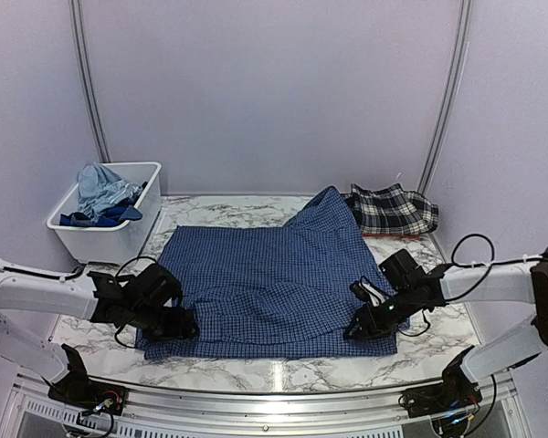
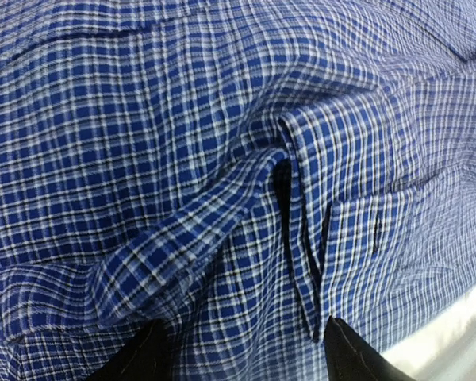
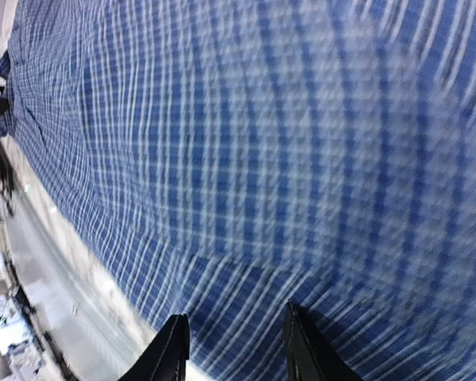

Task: Fold and stack the mixed laundry pile
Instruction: Move the 1/3-folded shirt to the center of the board.

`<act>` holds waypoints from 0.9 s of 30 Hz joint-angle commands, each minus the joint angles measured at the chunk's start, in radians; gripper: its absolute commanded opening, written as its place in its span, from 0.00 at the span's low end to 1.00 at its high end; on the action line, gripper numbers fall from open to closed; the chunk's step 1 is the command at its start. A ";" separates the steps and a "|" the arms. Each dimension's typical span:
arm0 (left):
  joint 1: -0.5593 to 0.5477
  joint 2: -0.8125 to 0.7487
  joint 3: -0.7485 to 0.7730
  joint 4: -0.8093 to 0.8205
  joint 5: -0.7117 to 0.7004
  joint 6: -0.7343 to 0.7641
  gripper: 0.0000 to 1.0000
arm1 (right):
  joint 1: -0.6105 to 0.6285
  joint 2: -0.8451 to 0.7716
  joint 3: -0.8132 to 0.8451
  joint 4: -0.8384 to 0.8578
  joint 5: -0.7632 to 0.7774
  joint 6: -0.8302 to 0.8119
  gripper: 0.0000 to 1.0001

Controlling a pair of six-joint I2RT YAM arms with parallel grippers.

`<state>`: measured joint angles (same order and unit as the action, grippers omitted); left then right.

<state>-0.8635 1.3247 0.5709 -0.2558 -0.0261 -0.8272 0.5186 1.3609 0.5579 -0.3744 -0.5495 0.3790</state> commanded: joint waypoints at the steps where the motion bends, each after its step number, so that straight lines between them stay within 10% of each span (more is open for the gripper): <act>1: -0.073 -0.161 -0.050 -0.180 0.067 -0.164 0.71 | 0.042 -0.162 0.005 -0.191 -0.018 0.087 0.43; 7: -0.013 -0.121 0.222 -0.316 -0.120 0.047 0.98 | -0.106 -0.090 0.162 -0.197 0.063 -0.022 0.48; 16: 0.107 0.142 0.343 -0.237 -0.067 0.182 0.99 | -0.106 0.205 0.315 -0.087 0.014 -0.080 0.44; 27: 0.130 0.167 0.130 -0.199 -0.002 0.155 0.98 | -0.092 0.187 0.071 -0.020 -0.041 -0.034 0.43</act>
<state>-0.7368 1.5047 0.7681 -0.4625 -0.0765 -0.6647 0.4137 1.5734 0.7422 -0.3805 -0.5766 0.3149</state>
